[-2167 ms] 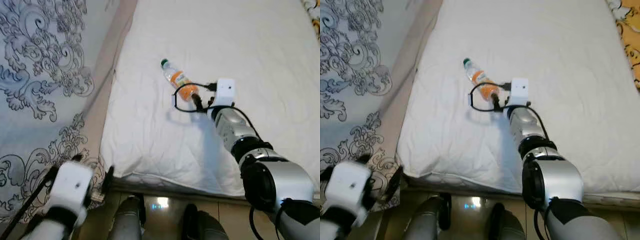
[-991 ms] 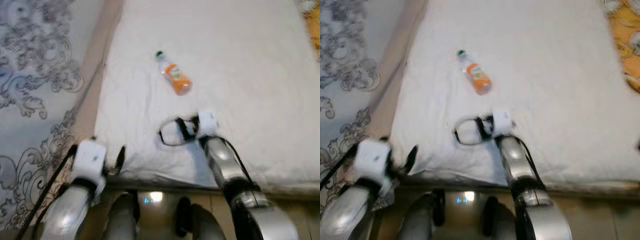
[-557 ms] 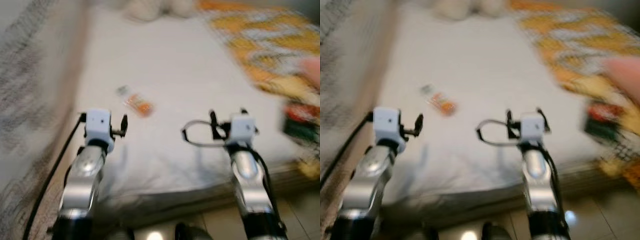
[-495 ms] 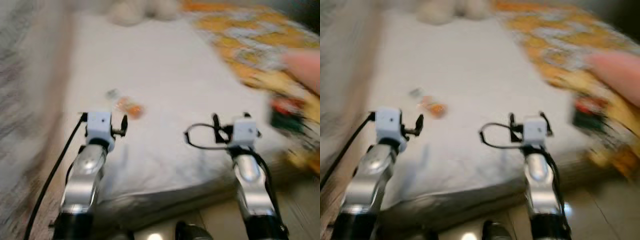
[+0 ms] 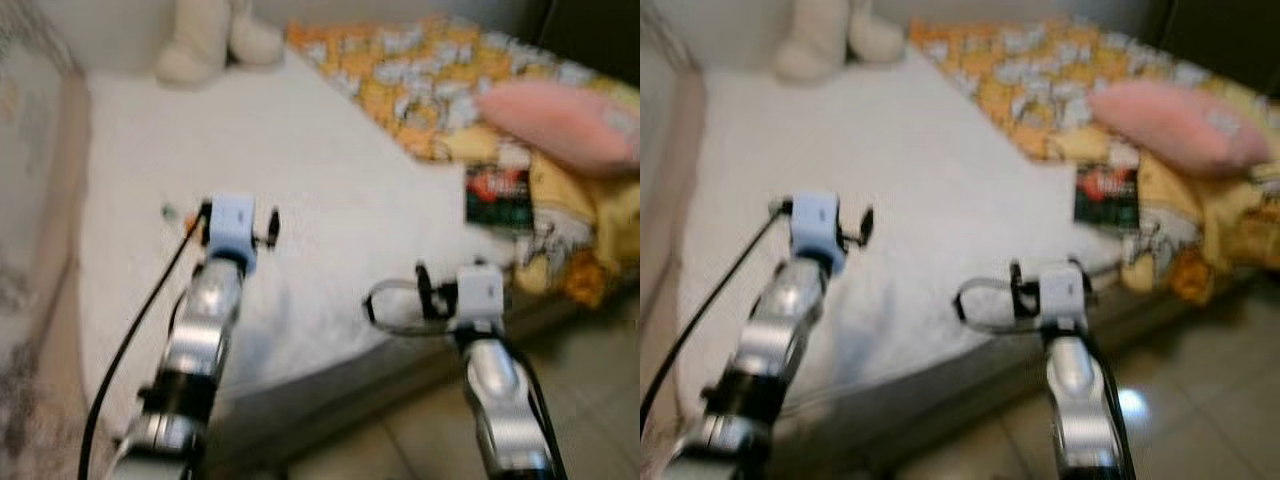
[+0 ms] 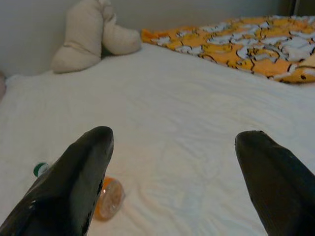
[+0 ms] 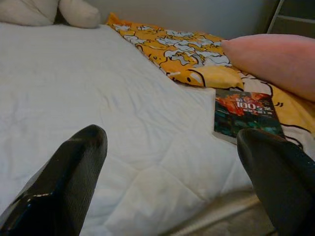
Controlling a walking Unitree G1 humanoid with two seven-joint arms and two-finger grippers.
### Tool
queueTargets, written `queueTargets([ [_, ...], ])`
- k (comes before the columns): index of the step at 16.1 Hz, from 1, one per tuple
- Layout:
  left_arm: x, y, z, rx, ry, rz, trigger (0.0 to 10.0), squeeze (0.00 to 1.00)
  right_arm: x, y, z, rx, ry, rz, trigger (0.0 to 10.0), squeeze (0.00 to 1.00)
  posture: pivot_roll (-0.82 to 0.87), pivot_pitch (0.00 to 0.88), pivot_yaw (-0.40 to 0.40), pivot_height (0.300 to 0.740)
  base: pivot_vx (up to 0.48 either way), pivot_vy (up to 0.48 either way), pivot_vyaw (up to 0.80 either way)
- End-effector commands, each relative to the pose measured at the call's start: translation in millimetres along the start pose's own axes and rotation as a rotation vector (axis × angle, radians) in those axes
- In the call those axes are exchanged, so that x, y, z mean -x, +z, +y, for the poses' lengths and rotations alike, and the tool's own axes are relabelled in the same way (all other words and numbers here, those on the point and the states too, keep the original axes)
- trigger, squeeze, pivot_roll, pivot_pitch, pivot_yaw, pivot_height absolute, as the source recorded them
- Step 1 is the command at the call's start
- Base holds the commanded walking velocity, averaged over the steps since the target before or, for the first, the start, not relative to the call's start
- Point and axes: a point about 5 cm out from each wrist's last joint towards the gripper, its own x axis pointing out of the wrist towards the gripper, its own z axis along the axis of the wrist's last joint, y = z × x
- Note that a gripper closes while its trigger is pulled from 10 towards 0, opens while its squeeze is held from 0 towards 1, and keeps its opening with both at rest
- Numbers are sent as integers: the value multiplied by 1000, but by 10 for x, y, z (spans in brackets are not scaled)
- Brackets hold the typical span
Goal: Clean up the room
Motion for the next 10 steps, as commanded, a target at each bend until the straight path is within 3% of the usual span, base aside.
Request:
queueTargets([
  [1,-49,21,67,-13,31,-10,10000,0,-5,47,61,-13,27,-16,10000,0,-11,0,27,740,0,0,0],
  [2,-112,78,81,-5,30,-33,10000,0,-4,71,94,-19,43,-24,10000,0,-15,0,32,740,0,0,0],
  [5,-87,106,59,36,-11,-71,10000,0,-1,106,82,-31,34,-35,10000,0,-17,0,32,740,0,0,0],
  [7,-73,75,45,68,24,-71,10000,0,47,76,32,-37,20,-25,10000,0,-20,0,31,740,465,0,0],
  [10,-178,144,67,62,50,-85,10000,0,41,81,49,-37,28,-20,10000,0,-26,0,33,740,477,0,0],
])
